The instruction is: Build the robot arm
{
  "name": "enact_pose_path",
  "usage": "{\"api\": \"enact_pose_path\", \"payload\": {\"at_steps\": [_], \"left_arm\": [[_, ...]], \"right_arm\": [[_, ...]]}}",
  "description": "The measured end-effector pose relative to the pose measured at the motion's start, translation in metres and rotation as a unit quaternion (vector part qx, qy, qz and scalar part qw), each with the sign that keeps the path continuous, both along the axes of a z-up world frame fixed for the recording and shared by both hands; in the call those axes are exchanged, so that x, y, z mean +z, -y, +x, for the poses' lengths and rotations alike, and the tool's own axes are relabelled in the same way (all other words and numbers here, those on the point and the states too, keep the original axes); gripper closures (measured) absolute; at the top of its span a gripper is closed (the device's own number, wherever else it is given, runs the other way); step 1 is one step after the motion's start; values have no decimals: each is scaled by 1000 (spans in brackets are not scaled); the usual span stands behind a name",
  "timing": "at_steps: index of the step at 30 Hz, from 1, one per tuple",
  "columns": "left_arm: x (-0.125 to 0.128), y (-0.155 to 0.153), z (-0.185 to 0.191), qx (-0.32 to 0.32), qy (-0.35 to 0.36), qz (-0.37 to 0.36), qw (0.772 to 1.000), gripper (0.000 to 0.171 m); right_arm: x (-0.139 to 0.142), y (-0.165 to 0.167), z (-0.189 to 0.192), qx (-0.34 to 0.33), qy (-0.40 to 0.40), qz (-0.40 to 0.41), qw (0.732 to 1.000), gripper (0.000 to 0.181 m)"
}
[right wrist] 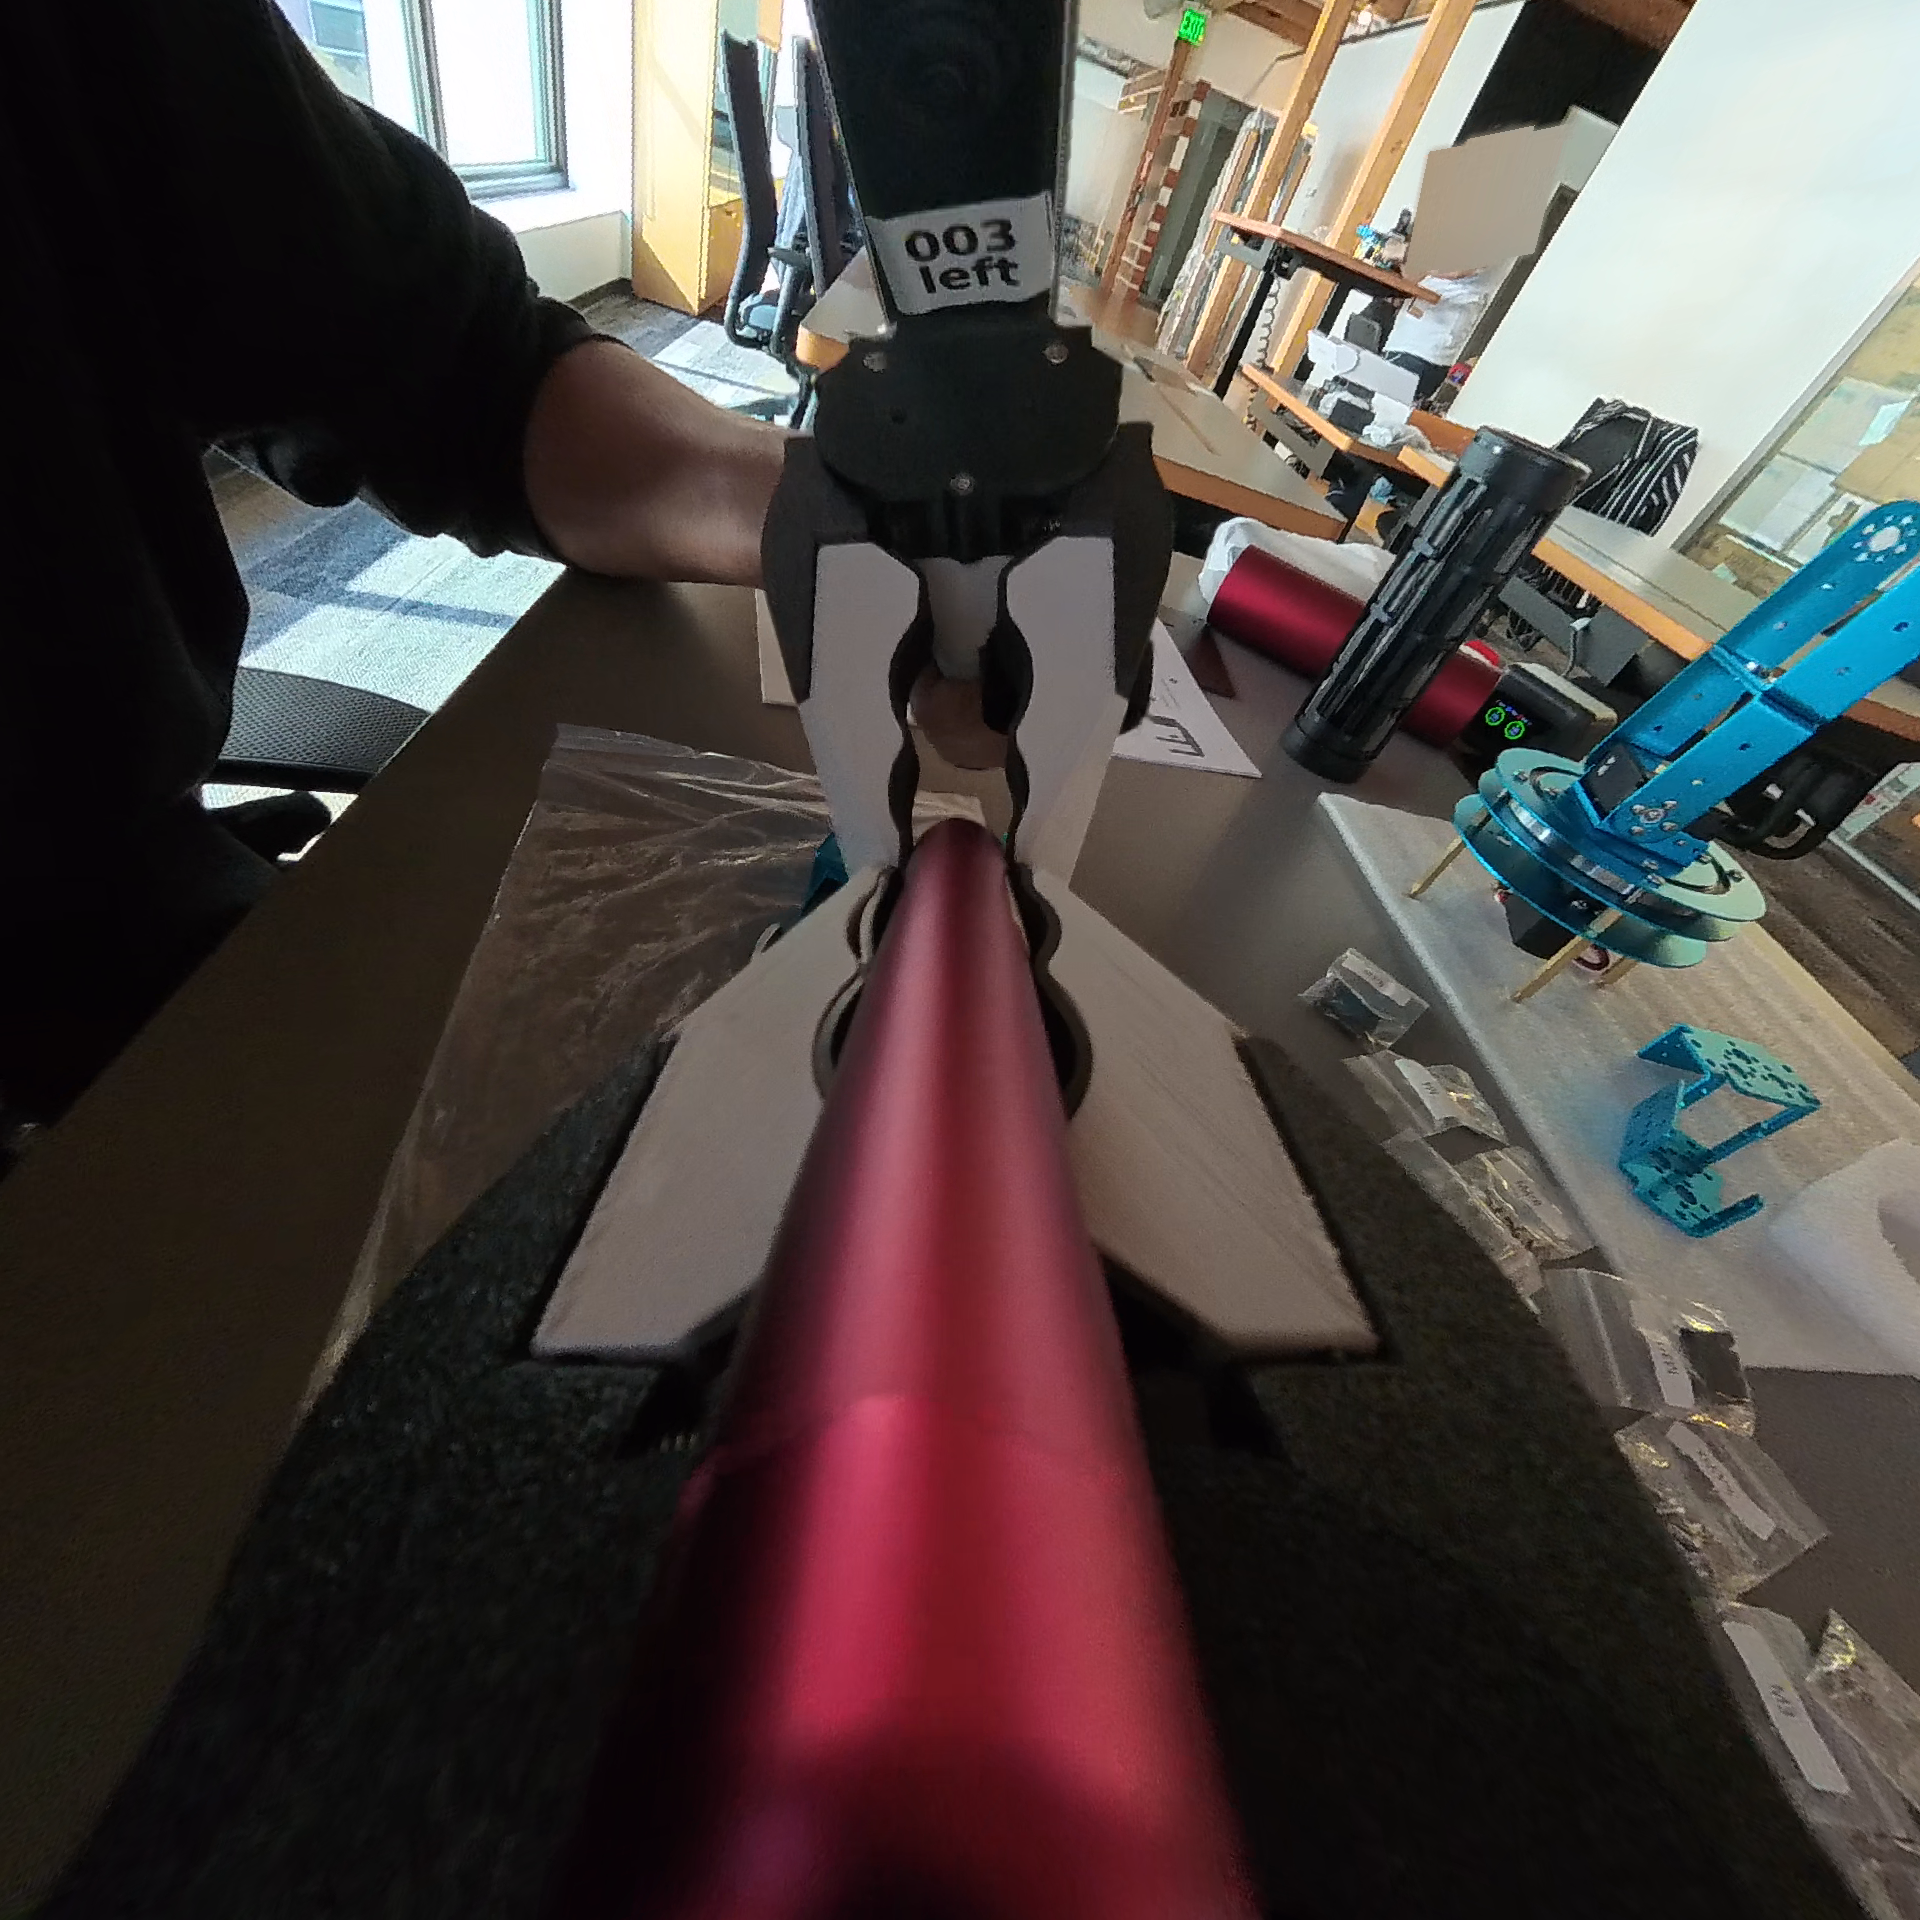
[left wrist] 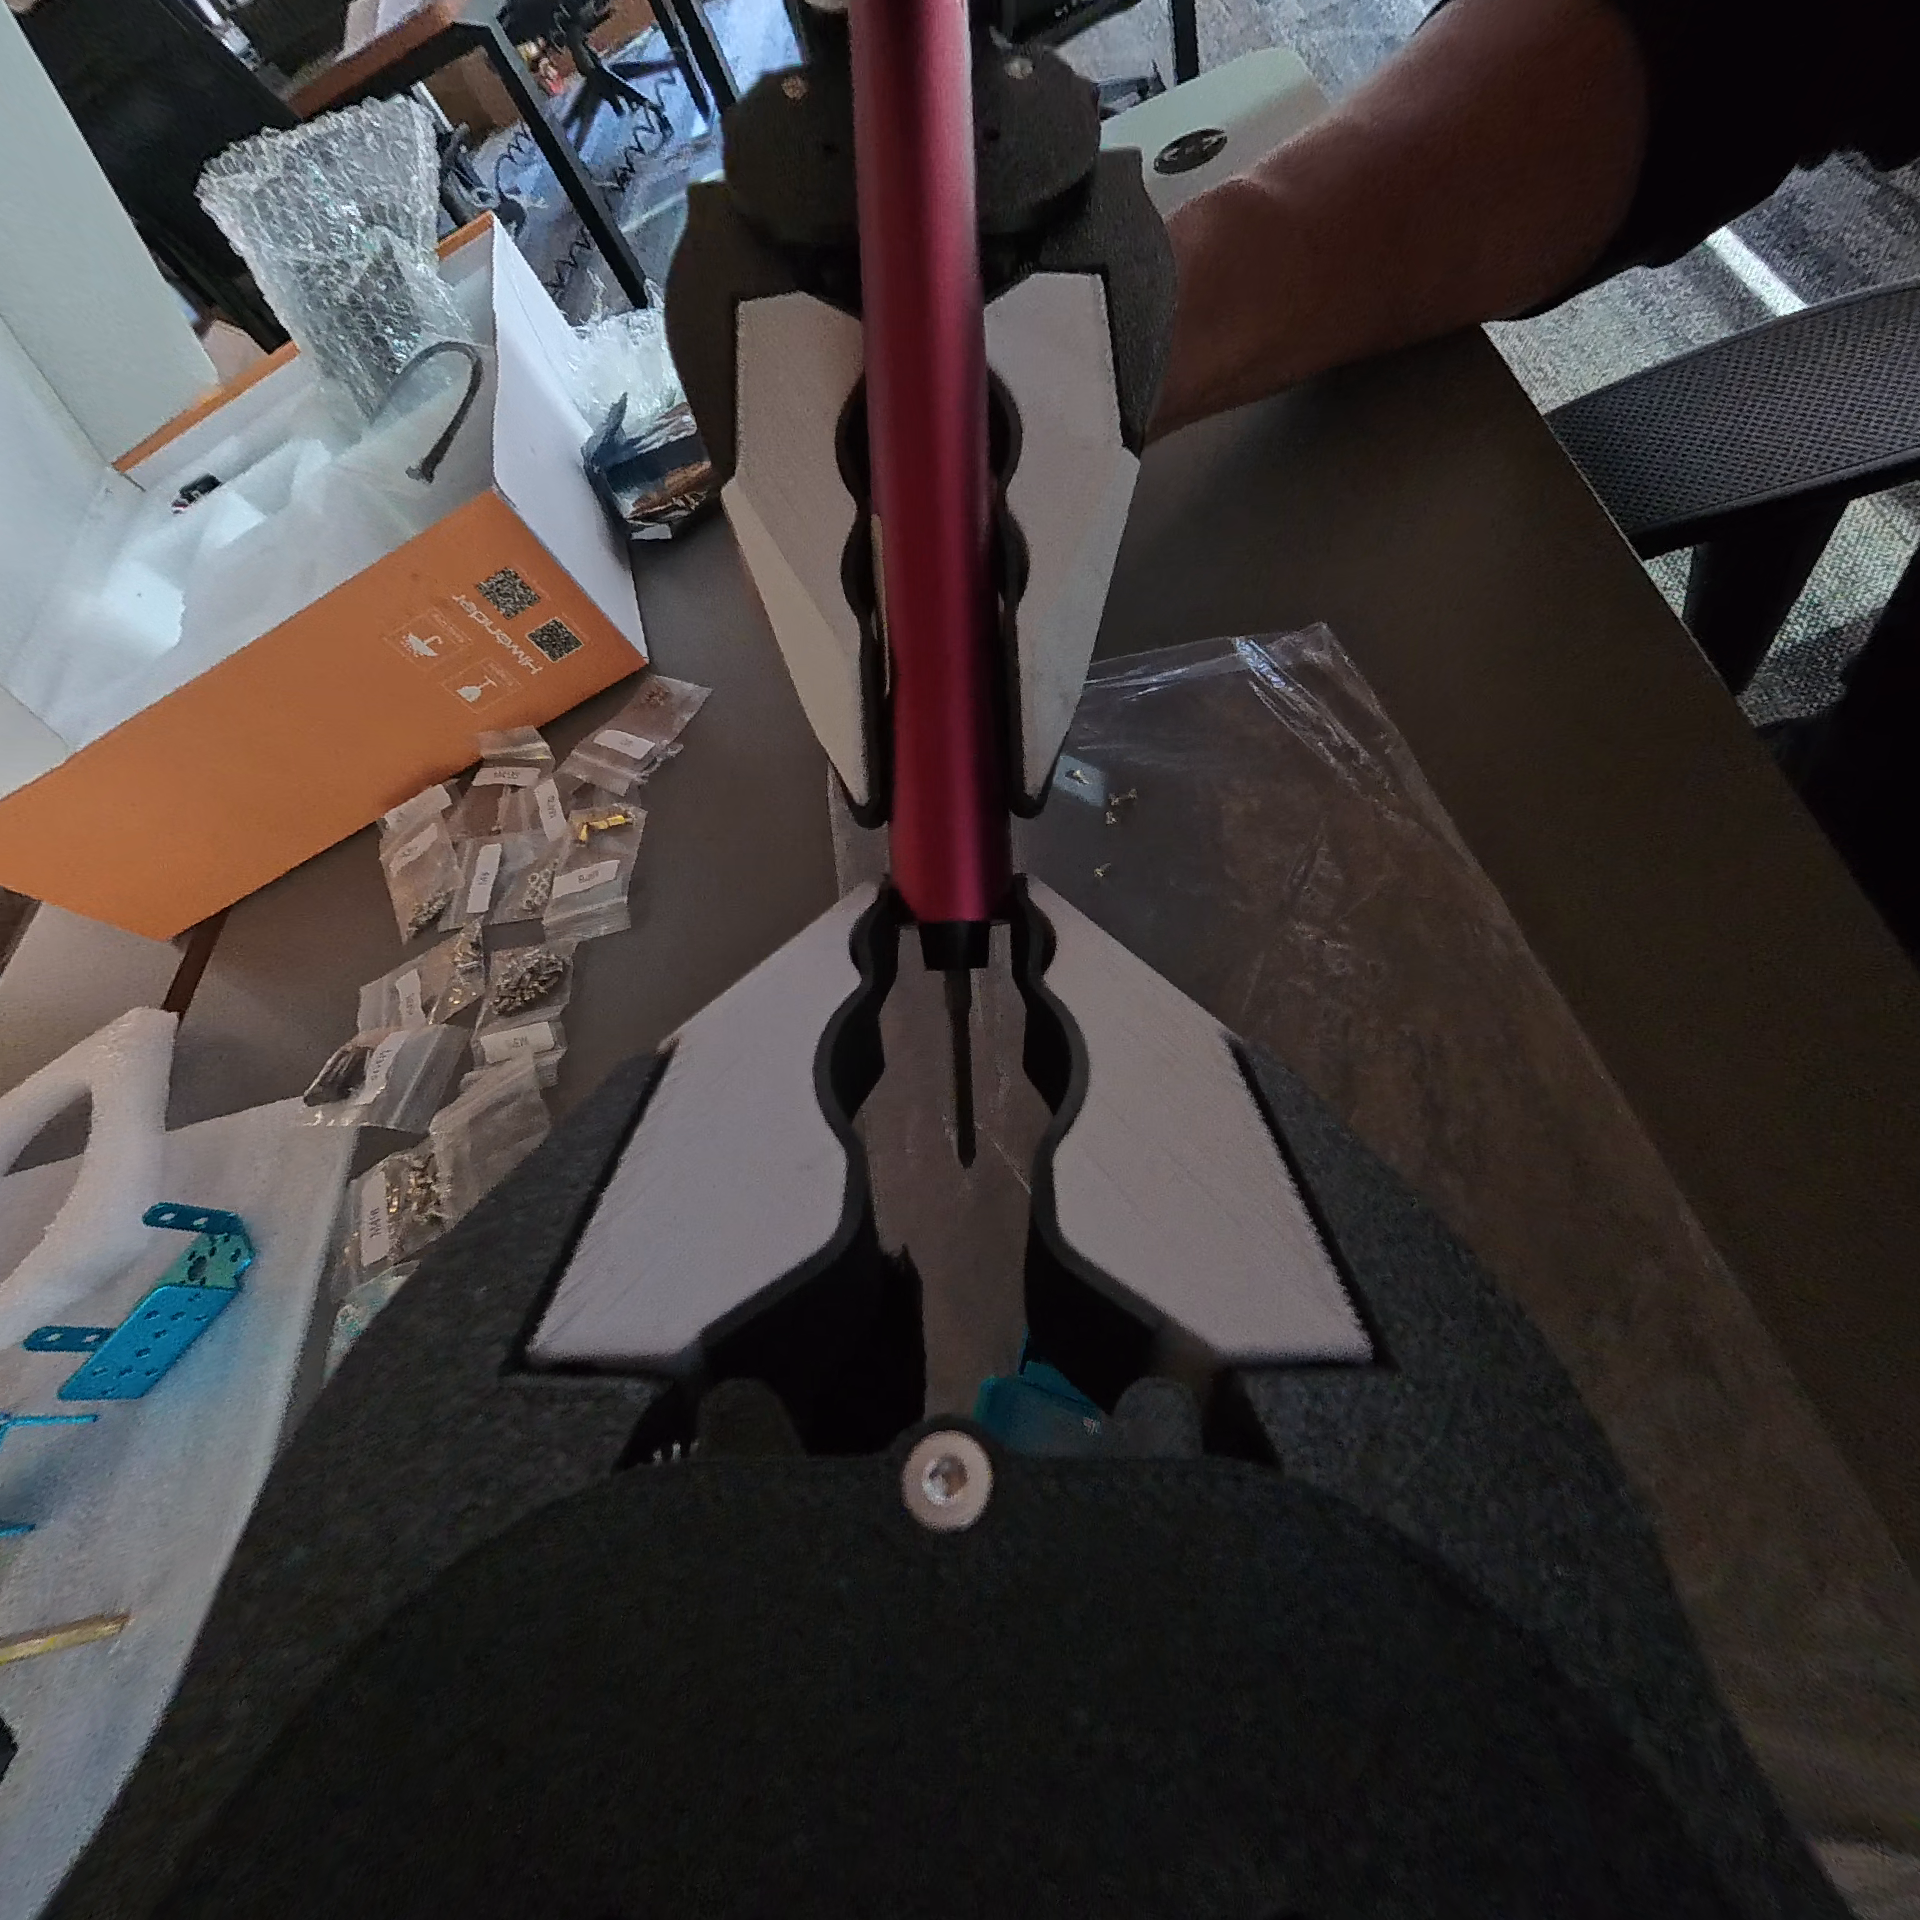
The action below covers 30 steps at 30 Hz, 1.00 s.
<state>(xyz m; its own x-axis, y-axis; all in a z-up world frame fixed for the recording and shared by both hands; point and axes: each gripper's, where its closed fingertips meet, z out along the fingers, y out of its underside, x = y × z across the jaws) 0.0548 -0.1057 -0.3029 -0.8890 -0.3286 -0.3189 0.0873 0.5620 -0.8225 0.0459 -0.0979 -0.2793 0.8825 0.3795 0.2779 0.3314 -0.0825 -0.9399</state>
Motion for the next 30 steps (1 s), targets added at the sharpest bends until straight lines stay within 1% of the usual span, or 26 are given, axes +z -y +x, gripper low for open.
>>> {"api": "enact_pose_path", "payload": {"at_steps": [4, 9, 12, 15, 17, 19, 22, 25, 26, 30], "left_arm": [[1, 0, 1, -1, -1, -4, 1000, 151], [4, -4, 5, 13, 32, 12, 999, 151], [4, -4, 7, 16, 46, 22, 999, 151], [2, -7, 12, 29, 93, 53, 994, 151], [1, -9, 17, 40, 133, 79, 987, 151], [0, -12, 20, 48, 156, 98, 982, 151], [0, -12, 19, 43, 140, 83, 986, 151], [1, -14, 19, 42, 151, 90, 984, 151], [1, -13, 17, 37, 145, 87, 985, 151], [2, -6, 0, -8, 45, 23, 999, 152]], "right_arm": [[2, -1, 0, -1, -5, 7, 1000, 160], [5, -3, 4, -12, -22, 9, 1000, 160], [4, -3, 5, -19, -11, 9, 1000, 160], [1, -3, 9, -32, 11, 6, 999, 160], [2, -2, 10, -32, 8, 9, 999, 159], [8, -1, 11, -34, 6, 25, 999, 159], [12, 1, 11, -31, 10, 38, 999, 159], [12, 4, 11, -27, 21, 42, 999, 159], [13, 5, 9, -19, 22, 46, 999, 160], [10, 10, -2, 28, 0, 41, 999, 156]]}}
